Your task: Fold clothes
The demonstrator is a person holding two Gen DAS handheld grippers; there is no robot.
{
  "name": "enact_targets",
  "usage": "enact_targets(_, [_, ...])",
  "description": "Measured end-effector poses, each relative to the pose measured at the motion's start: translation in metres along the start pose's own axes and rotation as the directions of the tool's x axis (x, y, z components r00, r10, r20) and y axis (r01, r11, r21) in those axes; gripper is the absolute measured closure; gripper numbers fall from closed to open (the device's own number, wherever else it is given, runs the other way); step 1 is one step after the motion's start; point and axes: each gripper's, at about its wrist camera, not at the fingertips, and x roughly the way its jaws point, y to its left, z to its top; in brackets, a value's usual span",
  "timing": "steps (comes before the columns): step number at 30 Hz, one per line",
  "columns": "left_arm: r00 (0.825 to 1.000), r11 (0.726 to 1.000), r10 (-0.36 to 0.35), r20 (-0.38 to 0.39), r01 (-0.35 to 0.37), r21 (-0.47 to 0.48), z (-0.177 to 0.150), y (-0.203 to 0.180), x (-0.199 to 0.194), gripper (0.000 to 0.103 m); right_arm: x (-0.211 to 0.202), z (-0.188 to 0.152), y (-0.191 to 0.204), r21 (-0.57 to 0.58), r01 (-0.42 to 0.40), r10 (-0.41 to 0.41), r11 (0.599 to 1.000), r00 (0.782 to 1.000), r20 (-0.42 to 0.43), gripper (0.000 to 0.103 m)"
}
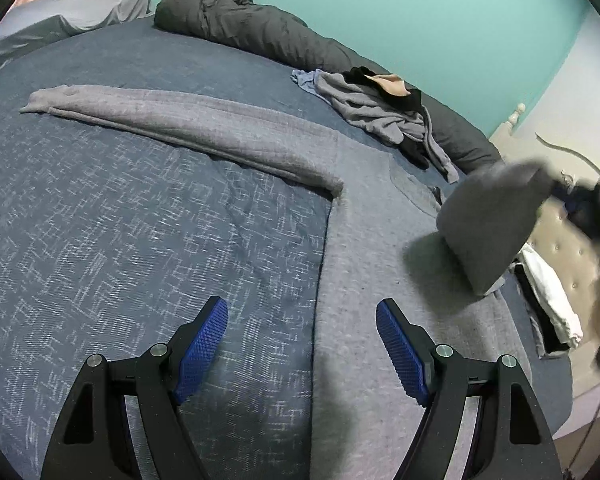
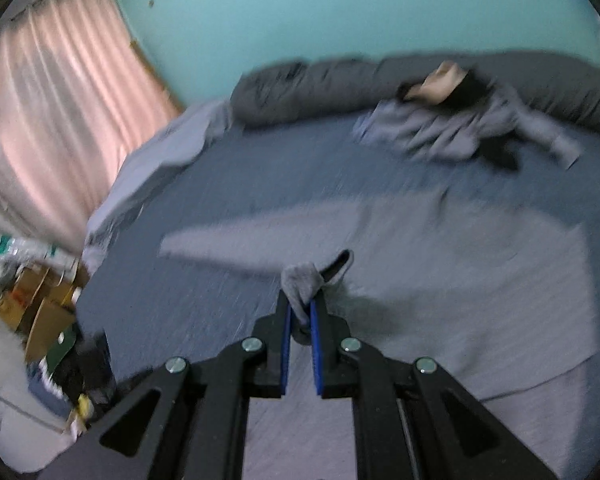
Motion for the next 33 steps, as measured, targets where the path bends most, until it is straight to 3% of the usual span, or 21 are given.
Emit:
enact_targets(5, [1.000,1.000,0.004,-0.012,-0.004,-0.009,-0.001,0.008,0.000,0.023,0.054,-0.050,0.012,-0.008,-0.027,0.026,1.000,0.991,-0.134,0.095])
enact_targets(12, [1.000,1.000,-0.007,-0.022,0.007,0.002,-0.002,0.001,0.005,0.023,0.078,-0.087,0.009,0.019,-0.089,0.091,0.996,0.975,-0.202,0.094])
enact_targets(16, [1.000,1.000,-0.002,-0.028,0.002,0.016,-0.004,-0.004,0.008,0.023,0.083,-0.099,0.011,0.015,-0.132,0.132,0.991,0.965,-0.225,0.081])
enact_targets(18, [0.999,1.000,-0.001,-0.033,0.001,0.014,-0.005,-0.004,0.009,0.023,0.085,-0.105,0.012,0.014,-0.154,0.153,0.988,0.960,-0.236,0.059])
enact_targets(20, [0.999,1.000,0.000,-0.039,0.001,0.016,-0.006,-0.005,0.010,0.023,0.087,-0.110,0.013,0.012,-0.175,0.172,0.985,0.954,-0.247,0.057])
enact_targets(23, [0.999,1.000,-0.009,-0.048,0.010,0.020,-0.008,-0.008,0.012,0.023,0.064,-0.109,-0.001,0.018,-0.138,0.139,0.990,0.975,-0.171,0.057])
enact_targets(26, [0.997,0.999,-0.022,-0.072,0.025,0.044,-0.011,-0.017,0.018,0.023,0.039,-0.109,-0.033,0.100,-0.085,0.093,0.991,0.992,-0.083,0.057])
enact_targets(33, [0.990,0.992,-0.029,-0.137,0.046,0.119,-0.025,-0.043,0.039,0.023,-0.004,-0.134,-0.098,0.289,0.006,-0.023,0.957,0.998,0.055,0.053])
